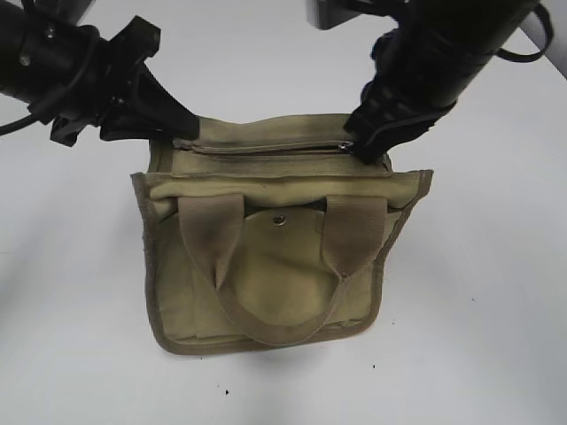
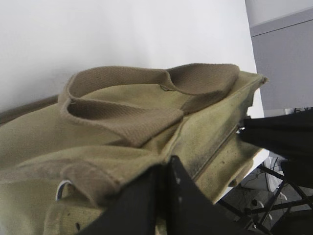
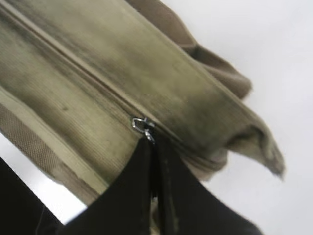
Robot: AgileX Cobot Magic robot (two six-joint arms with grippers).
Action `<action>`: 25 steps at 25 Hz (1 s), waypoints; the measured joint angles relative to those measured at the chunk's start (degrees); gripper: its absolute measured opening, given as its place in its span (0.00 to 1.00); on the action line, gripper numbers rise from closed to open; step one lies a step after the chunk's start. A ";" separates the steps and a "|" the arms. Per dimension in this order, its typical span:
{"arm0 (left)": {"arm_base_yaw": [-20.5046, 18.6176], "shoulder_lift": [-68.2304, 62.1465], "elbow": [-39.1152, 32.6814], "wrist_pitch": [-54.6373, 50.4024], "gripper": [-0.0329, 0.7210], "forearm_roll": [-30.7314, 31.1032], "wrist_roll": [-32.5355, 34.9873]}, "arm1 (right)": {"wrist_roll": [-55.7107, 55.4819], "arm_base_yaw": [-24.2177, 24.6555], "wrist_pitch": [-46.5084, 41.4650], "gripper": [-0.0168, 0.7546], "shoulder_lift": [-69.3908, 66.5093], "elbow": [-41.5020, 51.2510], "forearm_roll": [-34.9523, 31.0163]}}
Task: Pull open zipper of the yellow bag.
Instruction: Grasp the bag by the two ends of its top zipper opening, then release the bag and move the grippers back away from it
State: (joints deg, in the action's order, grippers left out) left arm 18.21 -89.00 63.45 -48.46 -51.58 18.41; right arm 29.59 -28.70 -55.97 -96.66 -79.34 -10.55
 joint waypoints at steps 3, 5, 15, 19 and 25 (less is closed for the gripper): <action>0.00 0.00 0.00 -0.11 0.05 0.11 0.00 | -1.32 3.55 -4.15 0.02 0.99 0.00 0.08; 0.00 0.00 0.00 -0.31 0.05 0.24 0.00 | -2.04 5.47 -6.76 0.02 1.12 0.00 0.51; 0.00 0.45 0.00 -0.42 0.07 1.89 0.00 | -9.96 7.39 -11.23 0.16 2.64 0.00 -2.65; 0.00 3.73 0.00 -0.42 0.14 5.62 0.00 | -17.21 7.39 -13.24 0.44 6.43 0.04 0.53; 0.00 15.14 0.17 -1.28 0.29 17.43 0.00 | -22.17 7.46 -13.31 0.60 15.78 5.03 5.53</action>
State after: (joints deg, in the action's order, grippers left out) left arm 18.21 -73.86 63.62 -49.74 -34.16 18.41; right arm 7.42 -21.24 -69.28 -80.89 -74.31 -5.03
